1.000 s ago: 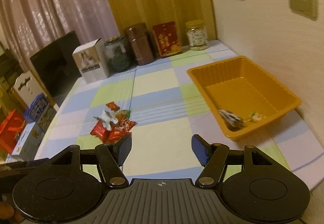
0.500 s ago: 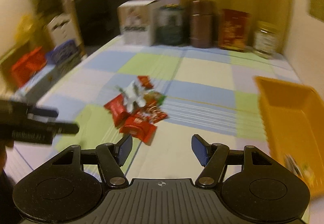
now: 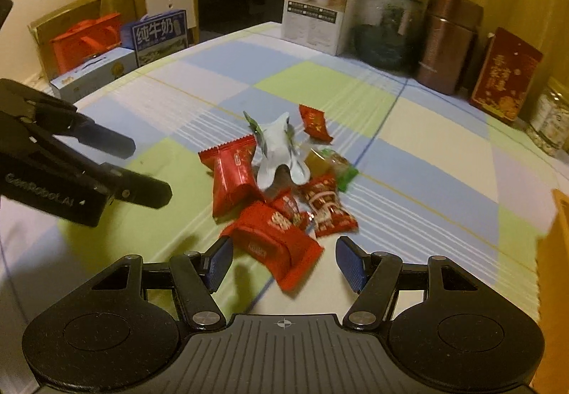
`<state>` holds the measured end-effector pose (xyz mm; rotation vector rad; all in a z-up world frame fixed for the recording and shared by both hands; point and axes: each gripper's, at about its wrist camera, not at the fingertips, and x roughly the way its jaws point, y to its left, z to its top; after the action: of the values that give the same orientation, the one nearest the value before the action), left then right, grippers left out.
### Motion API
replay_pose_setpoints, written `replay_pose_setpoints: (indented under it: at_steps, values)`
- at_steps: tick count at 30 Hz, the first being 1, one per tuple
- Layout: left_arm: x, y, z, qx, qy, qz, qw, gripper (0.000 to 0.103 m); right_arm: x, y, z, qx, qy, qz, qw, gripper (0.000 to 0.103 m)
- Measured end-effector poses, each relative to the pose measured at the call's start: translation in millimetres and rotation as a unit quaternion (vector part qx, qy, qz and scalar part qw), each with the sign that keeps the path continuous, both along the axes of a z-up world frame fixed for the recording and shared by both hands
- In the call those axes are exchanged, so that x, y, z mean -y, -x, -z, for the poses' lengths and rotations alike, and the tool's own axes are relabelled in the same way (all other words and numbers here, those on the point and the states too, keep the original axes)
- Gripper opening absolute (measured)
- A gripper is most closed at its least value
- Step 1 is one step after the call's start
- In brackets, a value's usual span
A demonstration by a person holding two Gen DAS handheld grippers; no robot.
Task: Organize snacks
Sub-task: 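Grasp a red candy packet with the right gripper while the left gripper grasps another red packet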
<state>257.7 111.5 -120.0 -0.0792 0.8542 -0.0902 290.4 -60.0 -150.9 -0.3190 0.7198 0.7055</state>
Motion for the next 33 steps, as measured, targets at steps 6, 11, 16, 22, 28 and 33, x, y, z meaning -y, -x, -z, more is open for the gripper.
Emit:
replay_pose_setpoints:
  at_steps: [6, 11, 16, 22, 28, 33]
  values:
    - [-5, -4, 10, -0.009, 0.028, -0.007, 0.9995, 0.066, -6, -17, 10, -0.019, -0.007, 0.004, 1.000, 0.054]
    - [-9, -4, 10, -0.008, 0.043, -0.017, 0.9989, 0.066, -7, -2, 7, -0.038, -0.009, -0.013, 0.999, 0.042]
    - [-13, -2, 9, -0.006, 0.045, -0.027, 0.9986, 0.066, -9, 16, 6, -0.048, -0.014, -0.032, 0.998, 0.042]
    - [-15, -3, 9, -0.001, 0.047, -0.034, 0.9983, 0.066, -17, 15, 8, -0.020, -0.026, -0.040, 0.999, 0.044]
    - [-16, -3, 9, 0.005, 0.051, -0.039, 0.9980, 0.066, -21, 14, 10, -0.031, -0.031, -0.033, 0.998, 0.027]
    - [-11, -6, 7, 0.015, 0.058, -0.031, 0.9977, 0.066, 1, 14, -4, -0.022, -0.053, 0.041, 0.998, 0.026]
